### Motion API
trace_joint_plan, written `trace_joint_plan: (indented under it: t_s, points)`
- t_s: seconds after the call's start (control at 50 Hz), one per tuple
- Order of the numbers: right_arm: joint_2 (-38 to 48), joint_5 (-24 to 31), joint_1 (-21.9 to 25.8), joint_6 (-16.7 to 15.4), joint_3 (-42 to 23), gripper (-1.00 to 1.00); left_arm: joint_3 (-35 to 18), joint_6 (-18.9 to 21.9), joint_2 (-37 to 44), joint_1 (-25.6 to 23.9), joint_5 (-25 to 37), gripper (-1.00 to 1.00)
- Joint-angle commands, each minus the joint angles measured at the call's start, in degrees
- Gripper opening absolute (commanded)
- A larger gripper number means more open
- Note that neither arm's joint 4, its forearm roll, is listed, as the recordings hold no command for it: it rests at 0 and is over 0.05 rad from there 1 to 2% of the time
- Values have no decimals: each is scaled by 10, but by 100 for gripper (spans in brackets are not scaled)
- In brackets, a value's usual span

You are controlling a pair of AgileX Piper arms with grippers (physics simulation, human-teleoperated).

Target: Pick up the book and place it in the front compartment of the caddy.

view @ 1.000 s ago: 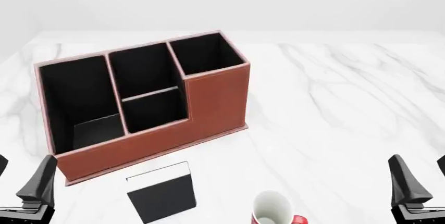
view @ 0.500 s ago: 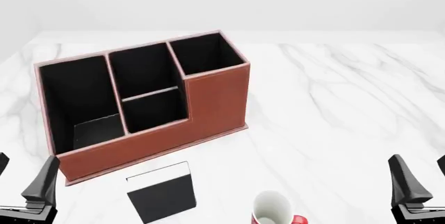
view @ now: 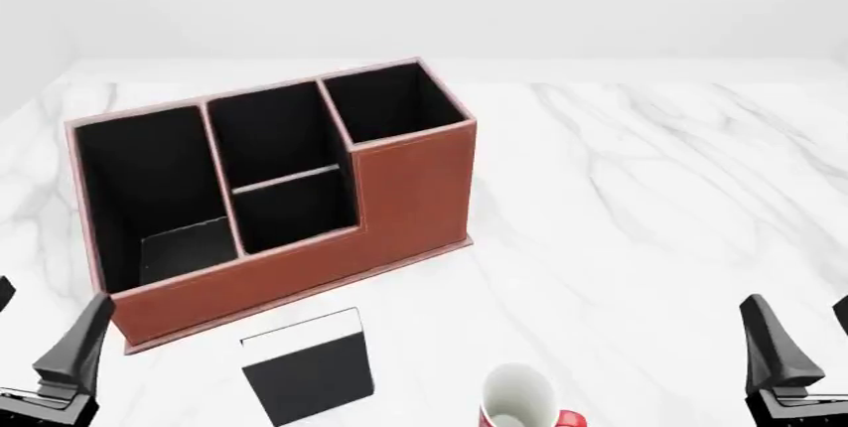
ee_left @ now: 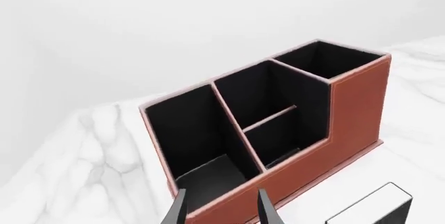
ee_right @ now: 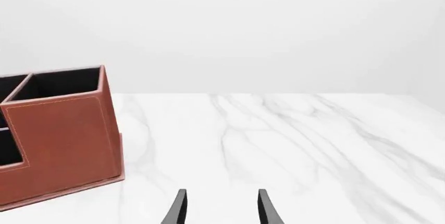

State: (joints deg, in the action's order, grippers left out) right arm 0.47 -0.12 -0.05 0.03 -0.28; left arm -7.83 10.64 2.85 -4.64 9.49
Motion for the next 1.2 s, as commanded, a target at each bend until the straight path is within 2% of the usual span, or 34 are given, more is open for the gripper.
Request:
trace_joint_plan:
  t_s: [0.02, 0.06, 0.14, 0.2, 0.32, 0.44, 0.56, 0.58, 0.6, 0.62, 0.66, 0.76, 0.88, 0.9, 1.2]
  points:
    - [0, 0, 0, 0, 0, 100, -75, 57, 34, -31, 71, 100]
    - [0, 0, 0, 0, 0, 100, -93, 82, 44, -40, 88, 100]
    - [0, 0, 0, 0, 0, 100, -138, 107, 64, -70, 129, 100]
    - [0, 0, 0, 0, 0, 100, -186, 111, 87, -83, 163, 100]
    - [0, 0, 0, 0, 0, 100, -240, 142, 150, -81, 215, 100]
    - [0, 0, 0, 0, 0, 100, -306, 161, 196, -121, 271, 100]
    - [0, 0, 0, 0, 0, 100, -355, 166, 242, -166, 317, 100]
    - [-1, 0, 0, 0, 0, 100, -397, 125, 268, -197, 336, 100]
    - [0, 0, 0, 0, 0, 100, -420, 103, 286, -220, 350, 100]
    - [0, 0, 0, 0, 0, 100, -420, 103, 286, -220, 350, 100]
    - [0, 0, 0, 0, 0, 100, -436, 105, 307, -263, 367, 100]
    - [0, 0, 0, 0, 0, 100, -461, 100, 344, -303, 389, 100]
    - [0, 0, 0, 0, 0, 100, -447, 115, 365, -354, 412, 100]
    - [0, 0, 0, 0, 0, 100, -452, 106, 372, -365, 416, 100]
    - [0, 0, 0, 0, 0, 100, -440, 113, 400, -377, 418, 100]
